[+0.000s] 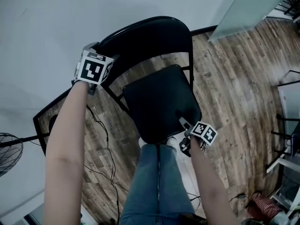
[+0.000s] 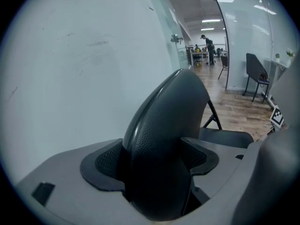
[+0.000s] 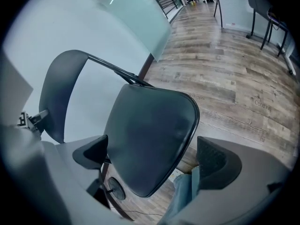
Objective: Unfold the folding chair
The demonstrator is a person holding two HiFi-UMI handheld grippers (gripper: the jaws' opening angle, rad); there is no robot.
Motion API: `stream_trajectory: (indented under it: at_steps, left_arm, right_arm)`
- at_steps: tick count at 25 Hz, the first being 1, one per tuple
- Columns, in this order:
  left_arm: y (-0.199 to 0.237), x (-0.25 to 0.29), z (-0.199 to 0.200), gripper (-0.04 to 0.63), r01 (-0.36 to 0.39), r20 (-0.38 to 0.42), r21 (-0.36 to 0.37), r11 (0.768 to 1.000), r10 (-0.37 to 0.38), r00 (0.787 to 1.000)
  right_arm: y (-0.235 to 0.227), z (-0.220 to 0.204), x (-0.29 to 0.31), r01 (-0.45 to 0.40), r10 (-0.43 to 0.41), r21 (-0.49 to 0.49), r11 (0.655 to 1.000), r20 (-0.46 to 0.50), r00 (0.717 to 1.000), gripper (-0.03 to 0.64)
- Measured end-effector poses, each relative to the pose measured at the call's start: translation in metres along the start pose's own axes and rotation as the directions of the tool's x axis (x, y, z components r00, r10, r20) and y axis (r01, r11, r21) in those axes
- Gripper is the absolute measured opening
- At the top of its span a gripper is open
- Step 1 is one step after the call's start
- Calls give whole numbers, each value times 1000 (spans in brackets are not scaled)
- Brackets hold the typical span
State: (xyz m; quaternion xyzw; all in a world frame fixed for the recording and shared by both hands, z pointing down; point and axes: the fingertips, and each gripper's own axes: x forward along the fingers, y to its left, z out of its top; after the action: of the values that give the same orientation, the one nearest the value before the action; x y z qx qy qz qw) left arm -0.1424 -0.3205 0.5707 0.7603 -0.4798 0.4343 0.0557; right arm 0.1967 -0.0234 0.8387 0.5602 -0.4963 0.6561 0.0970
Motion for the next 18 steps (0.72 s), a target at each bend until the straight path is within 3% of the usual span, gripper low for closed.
stream_trajectory:
  at_steps: [3, 6, 8, 11, 18]
  left_arm:
    - [2, -1, -2, 359, -6, 30, -18, 1000, 7, 1000]
    - [1, -6, -7, 388, -34, 37, -114, 993, 38, 999]
    - [-9, -7, -6, 504, -37, 36, -94, 995, 41, 999]
    - [-18, -16, -7, 514, -51, 27, -45, 998, 53, 998]
    - [-31, -47, -3, 514, -35, 30, -143, 989, 40, 999]
  right_arm:
    - [11, -6, -14, -3, 3, -29, 1000, -21, 1000, 572]
    - [28, -12, -29, -19, 16, -73, 997, -42, 999, 572]
    - [37, -14, -40, -21, 15, -101, 995, -55, 998, 572]
    - [47, -15, -56, -21, 10, -144, 989, -76, 997, 572]
    - [82, 17, -99, -41, 25, -261, 965, -62, 998, 572]
